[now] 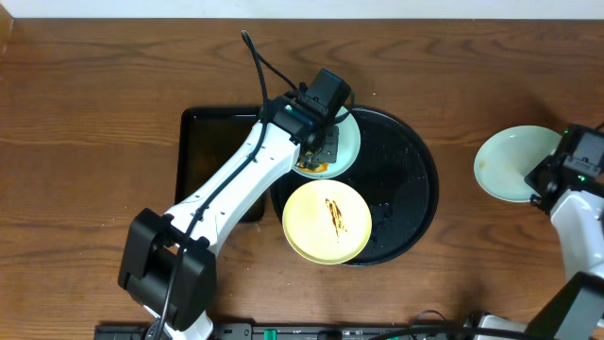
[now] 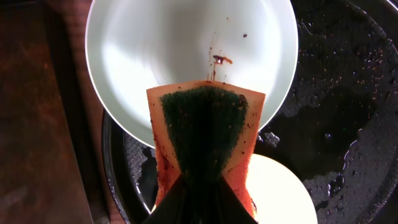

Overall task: Clean dirty plates on tray and stack at the side
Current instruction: 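Move the right gripper back and grip the yellow plate rim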

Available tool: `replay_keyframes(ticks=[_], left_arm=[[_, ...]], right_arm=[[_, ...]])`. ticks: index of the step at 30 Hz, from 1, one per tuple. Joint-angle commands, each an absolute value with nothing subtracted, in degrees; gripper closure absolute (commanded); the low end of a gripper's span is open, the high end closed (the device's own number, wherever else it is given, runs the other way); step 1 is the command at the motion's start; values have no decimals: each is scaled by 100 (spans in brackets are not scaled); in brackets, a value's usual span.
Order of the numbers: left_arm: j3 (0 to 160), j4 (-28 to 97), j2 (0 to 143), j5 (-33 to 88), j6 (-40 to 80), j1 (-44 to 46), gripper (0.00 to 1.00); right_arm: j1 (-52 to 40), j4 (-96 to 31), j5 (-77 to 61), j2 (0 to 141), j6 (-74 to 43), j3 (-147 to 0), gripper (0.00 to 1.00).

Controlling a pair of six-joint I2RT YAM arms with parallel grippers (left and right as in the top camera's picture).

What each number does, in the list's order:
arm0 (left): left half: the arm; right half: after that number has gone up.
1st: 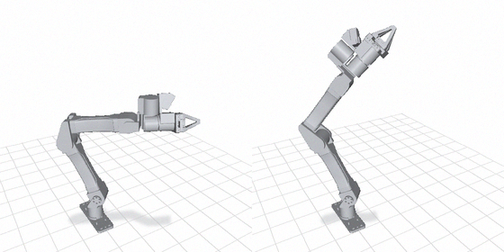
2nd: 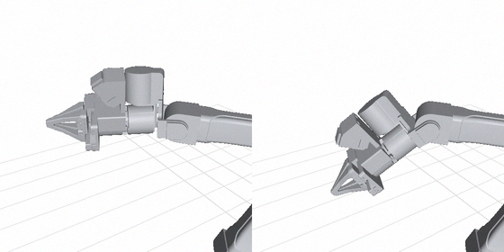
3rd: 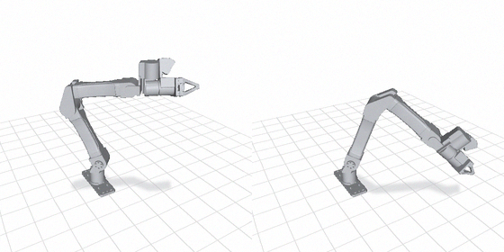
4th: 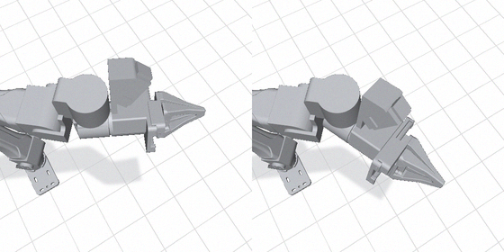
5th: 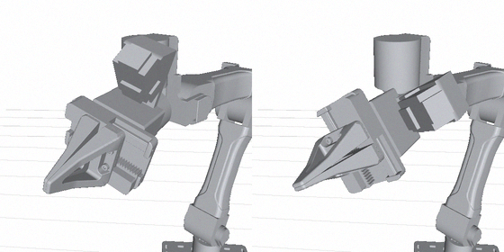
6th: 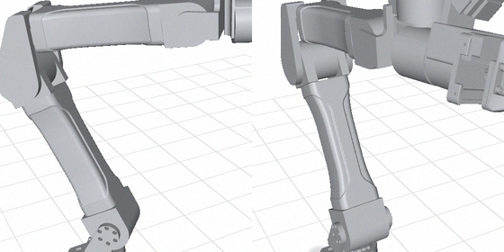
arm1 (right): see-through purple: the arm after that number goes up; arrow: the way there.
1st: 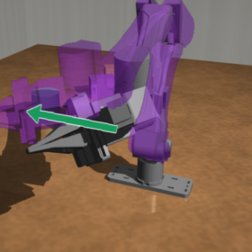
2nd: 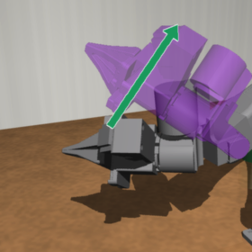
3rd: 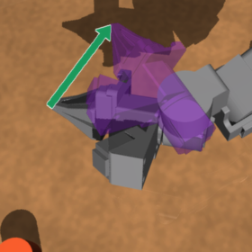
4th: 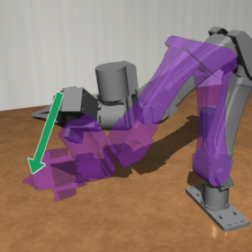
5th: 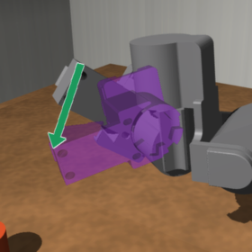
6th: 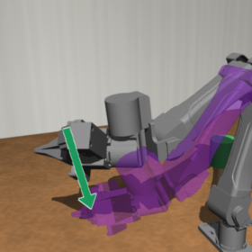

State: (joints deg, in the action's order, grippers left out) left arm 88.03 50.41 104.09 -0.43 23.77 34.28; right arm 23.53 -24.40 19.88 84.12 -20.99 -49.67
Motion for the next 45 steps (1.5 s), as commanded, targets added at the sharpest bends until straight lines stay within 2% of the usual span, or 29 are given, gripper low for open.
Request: replay_keyframes(ticks=[1,4,7,10,13,15,18,20,22,24,30,35,41,45], left_arm=[[8838,5057,10318,-158,2320,3413,87],[8838,5057,10318,-158,2318,3413,87],[8838,5057,10318,-158,2318,3413,87],[8838,5057,10318,-158,2318,3413,87],[8838,5057,10318,-158,2318,3413,87],[8838,5057,10318,-158,2318,3413,87],[8836,5057,10318,-158,2318,3413,87],[8836,5057,10318,-158,2318,3413,87],[8838,5057,10318,-158,2320,3413,87],[8836,5061,10318,-158,2320,3413,87],[8838,5096,10318,-158,2320,3413,87],[8838,5098,10318,-156,2320,3413,87],[8836,5096,10318,-156,2322,3413,87],[8838,5107,10318,-156,2322,3415,87]], right_arm=[[2458,-2331,1094,8407,-2215,-5048,85],[2453,-2322,340,8285,-2001,-5048,75],[2421,-2408,-862,8121,-1791,-5048,71],[2346,-2602,-1892,7992,-1754,-5048,61],[2134,-3048,-2731,7933,-1468,-5048,60],[1927,-3426,-3000,7940,-1280,-5046,54],[1439,-4064,-3352,7944,-950,-5046,39],[1070,-4366,-3465,7946,-781,-5041,56],[504,-4633,-3454,7946,-631,-4989,88],[60,-4635,-3457,7946,-635,-4877,81],[-1050,-4084,-3092,7950,-1223,-4340,73],[-1704,-3441,-3024,7950,-1745,-3789,75],[-2220,-2856,-3002,7953,-2290,-3378,71],[-2416,-2829,-2473,7953,-2779,-3284,73]])
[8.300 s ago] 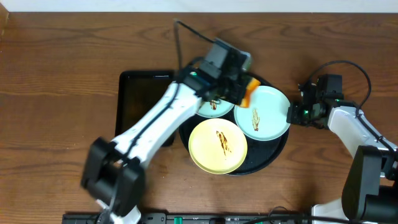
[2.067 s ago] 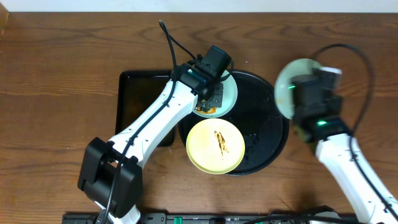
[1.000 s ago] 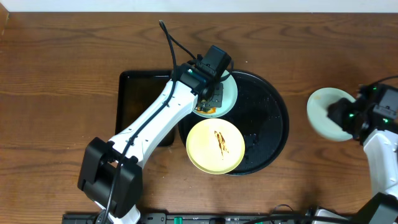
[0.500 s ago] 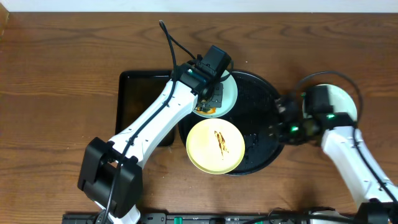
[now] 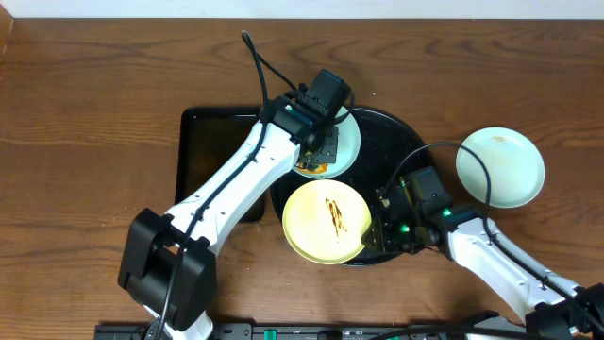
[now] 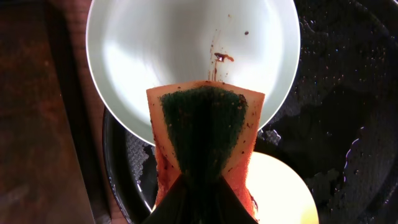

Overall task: Clean dirty plates on tray and stack at the side
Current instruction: 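Move the right gripper back and grip the yellow plate rim, then scrub the yellow plate with the sponge in the left gripper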

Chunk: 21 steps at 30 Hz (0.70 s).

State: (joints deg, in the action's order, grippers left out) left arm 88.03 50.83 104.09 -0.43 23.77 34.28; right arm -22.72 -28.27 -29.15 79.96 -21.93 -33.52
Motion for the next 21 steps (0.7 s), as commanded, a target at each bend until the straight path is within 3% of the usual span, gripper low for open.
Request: replay_keyframes(ticks=[1,4,10,11,21], left_arm=[[8838,5120,10318,-156,2322,3415,87],[8836,5164,10318,-156,2322,3415,87],[8838,5192,10318,-156,2322,3415,87],[8838,5201,10318,-156,2322,3415,87],[8836,5310,10318,-38,2322,3415,87]], right_arm=[[-2445,-2853,-2351,7953,-2873,-3284,73],[-2458,-2849,-2292,7953,-2989,-3284,73],[-2460,-2845,-1675,7953,-3173,-3282,91],[-2456,-2847,-1457,7950,-3225,-3284,99],[-2202,-2300,75,7948,-3221,-3291,99]])
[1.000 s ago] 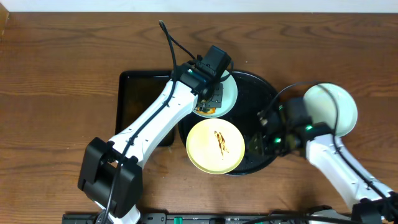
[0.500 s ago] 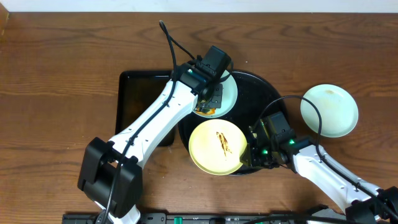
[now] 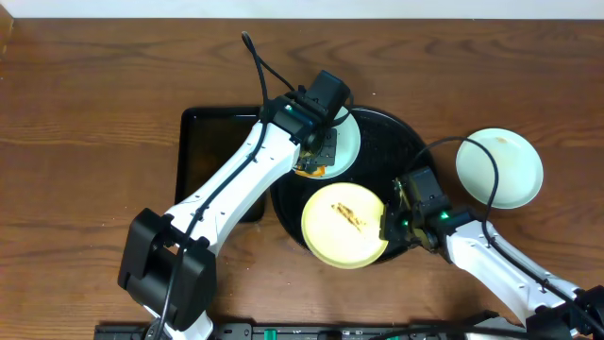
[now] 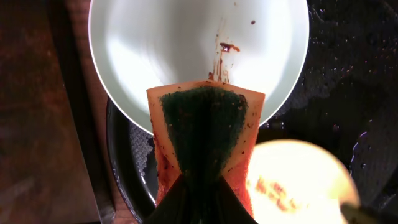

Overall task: Clean dirty plates on tray and stack at the side
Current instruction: 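Scrub the yellow plate with the sponge in the left gripper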

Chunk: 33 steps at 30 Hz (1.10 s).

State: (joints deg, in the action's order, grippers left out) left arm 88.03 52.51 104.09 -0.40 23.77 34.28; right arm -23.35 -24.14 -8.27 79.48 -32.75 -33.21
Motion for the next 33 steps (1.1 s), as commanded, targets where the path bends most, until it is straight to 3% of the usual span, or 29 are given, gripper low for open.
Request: replay_keyframes(ticks=[1,3,10,16,33], left_arm=[[8836,5317,10318,119,2320,3415,88],[8836,5308,10318,469,2320,3417,92],[8621,5017,10320,1321,2320,3551,92],[7975,4014,10383,2231,2335,3911,92],[7596,3190,10912,2460,2733,4545,92]], right_arm=[[-2171,-2165,200,7948,-3135,-3291,99],[-2161,-1968,419,7948,-3055,-3291,99],[-2217,-2178,427,7950,-2971,-3288,99],[-2220,-2392,425,7950,-2974,-3288,99],[-2220,-2473,425,7950,-2971,-3288,99]])
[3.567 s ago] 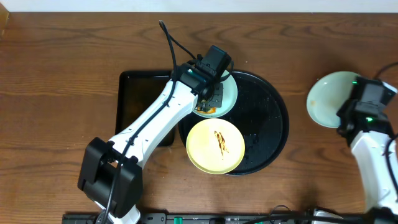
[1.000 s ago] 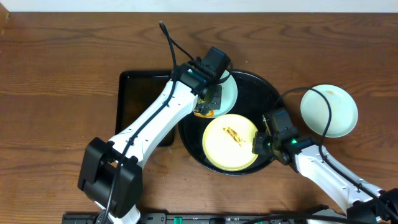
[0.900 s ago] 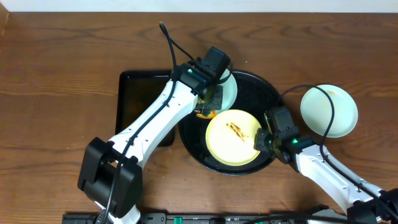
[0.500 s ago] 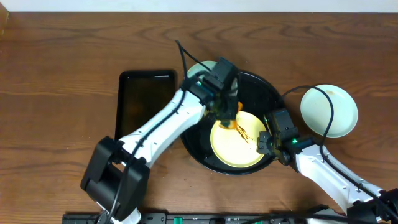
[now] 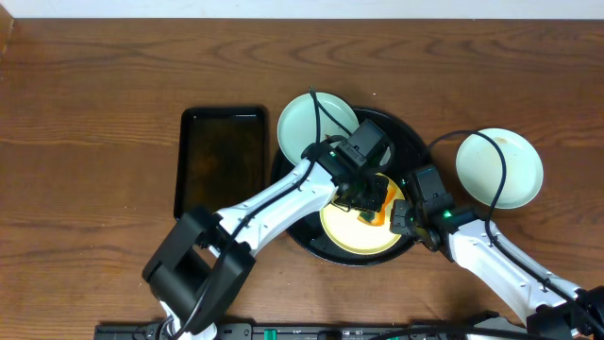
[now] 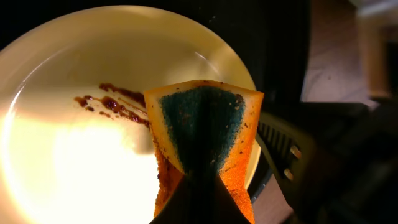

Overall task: Clean dirty plates on tray and stack at the side
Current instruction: 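Scrub the yellow plate with the sponge in the left gripper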

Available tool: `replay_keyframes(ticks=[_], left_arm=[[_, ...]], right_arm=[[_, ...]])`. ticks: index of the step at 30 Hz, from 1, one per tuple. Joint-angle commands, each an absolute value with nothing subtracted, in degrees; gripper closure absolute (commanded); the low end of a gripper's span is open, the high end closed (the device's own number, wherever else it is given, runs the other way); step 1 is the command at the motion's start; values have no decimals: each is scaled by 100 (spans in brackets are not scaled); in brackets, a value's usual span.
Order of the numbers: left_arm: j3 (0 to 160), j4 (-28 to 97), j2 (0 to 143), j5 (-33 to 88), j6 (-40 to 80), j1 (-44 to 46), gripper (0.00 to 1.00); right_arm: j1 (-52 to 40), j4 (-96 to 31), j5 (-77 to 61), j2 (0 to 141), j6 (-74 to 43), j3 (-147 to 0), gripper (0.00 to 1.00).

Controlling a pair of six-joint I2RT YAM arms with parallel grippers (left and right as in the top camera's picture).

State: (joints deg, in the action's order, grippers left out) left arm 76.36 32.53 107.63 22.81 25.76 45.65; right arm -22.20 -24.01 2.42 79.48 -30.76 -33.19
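Observation:
A yellow plate (image 5: 351, 236) with a brown sauce streak (image 6: 115, 102) lies in the round black tray (image 5: 423, 161). My left gripper (image 5: 368, 194) is shut on an orange sponge (image 6: 205, 124) with a dark green scouring face. The sponge is over the plate's right part, next to the streak. My right gripper (image 5: 401, 217) is at the plate's right rim and looks shut on it; its dark fingers (image 6: 283, 146) show in the left wrist view. A pale green plate (image 5: 316, 118) rests at the tray's far left rim. Another pale green plate (image 5: 500, 168) lies on the table to the right.
A rectangular black tray (image 5: 222, 161) sits left of the round one. The brown wooden table (image 5: 94, 142) extends to the left and back. Cables run from both arms across the tray area.
My left gripper has moved with the sponge from the pale green plate to over the yellow plate. The green plate now shows uncovered. The yellow plate sits a little further right in the tray.
My left gripper held the sponge on the stained green plate while my right was at the pale plate on the right. Then my right gripper was at the yellow plate's rim. Then that plate had shifted right and turned. Now the sponge is over it.

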Motion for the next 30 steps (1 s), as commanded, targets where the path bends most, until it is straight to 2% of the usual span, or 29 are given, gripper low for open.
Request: replay_keyframes(ticks=[1,30], left_arm=[[7596,3155,10949,2541,2735,4545,92],[7596,2895,11710,3238,3013,4545,93]], right_arm=[[-2220,-2471,425,7950,-2974,-3288,99],[-2220,-2517,425,7950,-2971,-3288,99]])
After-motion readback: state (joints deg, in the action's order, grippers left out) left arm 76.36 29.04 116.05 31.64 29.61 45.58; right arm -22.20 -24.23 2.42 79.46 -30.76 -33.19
